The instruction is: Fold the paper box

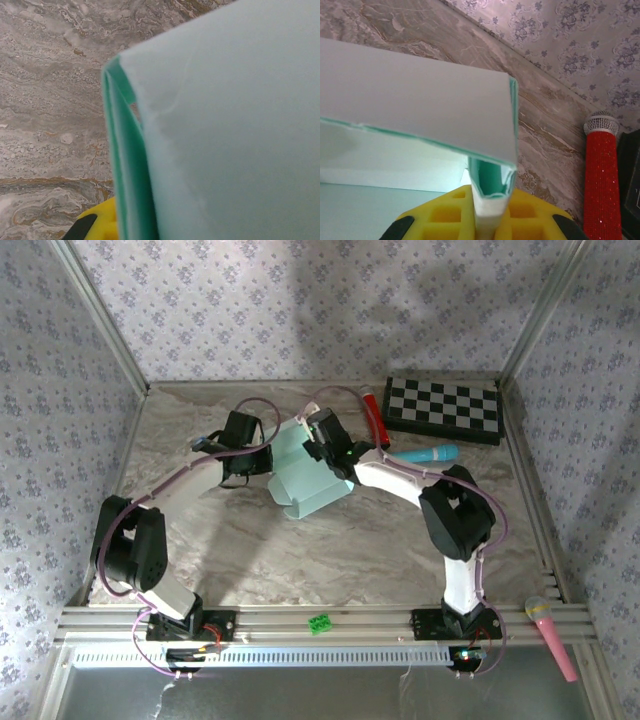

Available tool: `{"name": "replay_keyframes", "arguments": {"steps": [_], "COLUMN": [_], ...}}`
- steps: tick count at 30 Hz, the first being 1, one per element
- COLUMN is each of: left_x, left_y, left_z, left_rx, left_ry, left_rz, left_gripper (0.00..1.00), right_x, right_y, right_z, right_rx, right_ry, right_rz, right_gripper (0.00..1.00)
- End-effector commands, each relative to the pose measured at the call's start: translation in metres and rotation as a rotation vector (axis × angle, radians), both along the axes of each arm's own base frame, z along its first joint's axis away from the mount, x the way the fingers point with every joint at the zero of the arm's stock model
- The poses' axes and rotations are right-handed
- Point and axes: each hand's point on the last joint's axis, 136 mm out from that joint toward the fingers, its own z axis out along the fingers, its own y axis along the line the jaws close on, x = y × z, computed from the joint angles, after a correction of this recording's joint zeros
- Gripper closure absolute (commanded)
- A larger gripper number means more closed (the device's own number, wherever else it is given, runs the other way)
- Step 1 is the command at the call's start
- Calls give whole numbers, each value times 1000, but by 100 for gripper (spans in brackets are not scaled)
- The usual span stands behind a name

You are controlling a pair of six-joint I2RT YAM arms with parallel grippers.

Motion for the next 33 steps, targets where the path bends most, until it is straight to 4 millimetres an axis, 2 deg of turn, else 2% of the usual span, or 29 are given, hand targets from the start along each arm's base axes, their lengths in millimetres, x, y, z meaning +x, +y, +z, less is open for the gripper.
{"name": "replay_keyframes", "arguments": {"steps": [1,4,8,12,22,30,33], "left_x": [-1,-1,-2,-3,-4,-6,-6], "left_y": [-13,-9,-14,-15,-12,-10,-7], "left_z": [18,16,16,14,7,0,-3], "left_rx": [-26,-7,-24,-23,-6,15,28], "left_ry": [-5,5,13,23,49,68,73], "left_rz": [-55,-36,-61,-66,-60,-55,-46], "left_gripper": [100,100,100,100,100,100,100], "right_x": [5,2,-8,-13,-5,-4,-8], "right_y": [-34,-38,-17,-1,-4,-6,-1], "right_z": [-29,-36,-35,-24,-8,4,7], "right_rx": [-135,-143,-37,55,75,90,105], "right_ry": [52,95,137,152,104,75,83], "right_rz": [-136,-156,-11,77,52,45,81], "right_gripper": [92,94,92,87,75,74,73]}}
